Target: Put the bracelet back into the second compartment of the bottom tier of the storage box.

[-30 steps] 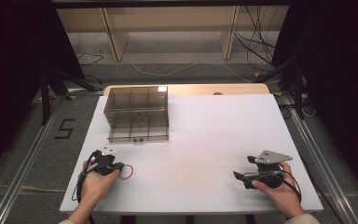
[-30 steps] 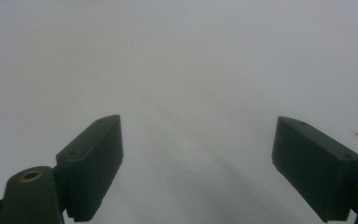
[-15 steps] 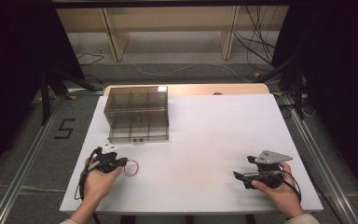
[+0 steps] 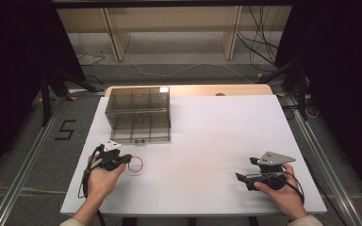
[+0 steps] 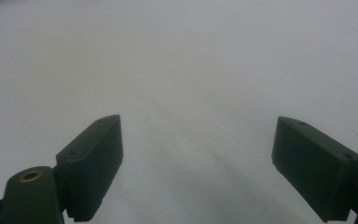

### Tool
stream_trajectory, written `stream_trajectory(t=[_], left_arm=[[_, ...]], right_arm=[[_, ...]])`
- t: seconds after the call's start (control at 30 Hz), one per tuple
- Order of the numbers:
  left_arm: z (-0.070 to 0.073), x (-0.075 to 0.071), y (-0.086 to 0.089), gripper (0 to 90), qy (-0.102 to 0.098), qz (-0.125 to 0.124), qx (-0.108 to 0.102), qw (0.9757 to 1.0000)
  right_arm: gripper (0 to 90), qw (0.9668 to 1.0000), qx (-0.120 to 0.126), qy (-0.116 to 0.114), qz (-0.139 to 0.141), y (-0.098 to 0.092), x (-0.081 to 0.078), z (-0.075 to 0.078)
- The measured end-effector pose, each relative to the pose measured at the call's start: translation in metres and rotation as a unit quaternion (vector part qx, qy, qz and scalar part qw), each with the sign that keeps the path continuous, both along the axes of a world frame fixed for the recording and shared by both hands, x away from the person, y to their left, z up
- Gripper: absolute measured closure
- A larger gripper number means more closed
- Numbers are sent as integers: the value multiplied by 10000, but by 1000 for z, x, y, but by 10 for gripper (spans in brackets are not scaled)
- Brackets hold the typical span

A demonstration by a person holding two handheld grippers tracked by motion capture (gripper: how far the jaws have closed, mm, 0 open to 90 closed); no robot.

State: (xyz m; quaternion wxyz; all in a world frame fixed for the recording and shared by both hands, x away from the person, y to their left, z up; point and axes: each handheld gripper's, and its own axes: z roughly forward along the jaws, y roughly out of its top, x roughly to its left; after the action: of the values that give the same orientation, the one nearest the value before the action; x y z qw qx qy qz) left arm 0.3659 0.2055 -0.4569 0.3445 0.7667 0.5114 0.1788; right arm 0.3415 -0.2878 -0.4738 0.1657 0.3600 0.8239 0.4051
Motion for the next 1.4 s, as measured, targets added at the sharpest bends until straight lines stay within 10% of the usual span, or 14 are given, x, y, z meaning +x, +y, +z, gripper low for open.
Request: stream_trajectory(t=[1.4], left_arm=[[16, 40, -9, 896, -180, 127, 19, 9998]], right_arm=[[171, 10000, 17, 34, -21, 0, 0, 0]])
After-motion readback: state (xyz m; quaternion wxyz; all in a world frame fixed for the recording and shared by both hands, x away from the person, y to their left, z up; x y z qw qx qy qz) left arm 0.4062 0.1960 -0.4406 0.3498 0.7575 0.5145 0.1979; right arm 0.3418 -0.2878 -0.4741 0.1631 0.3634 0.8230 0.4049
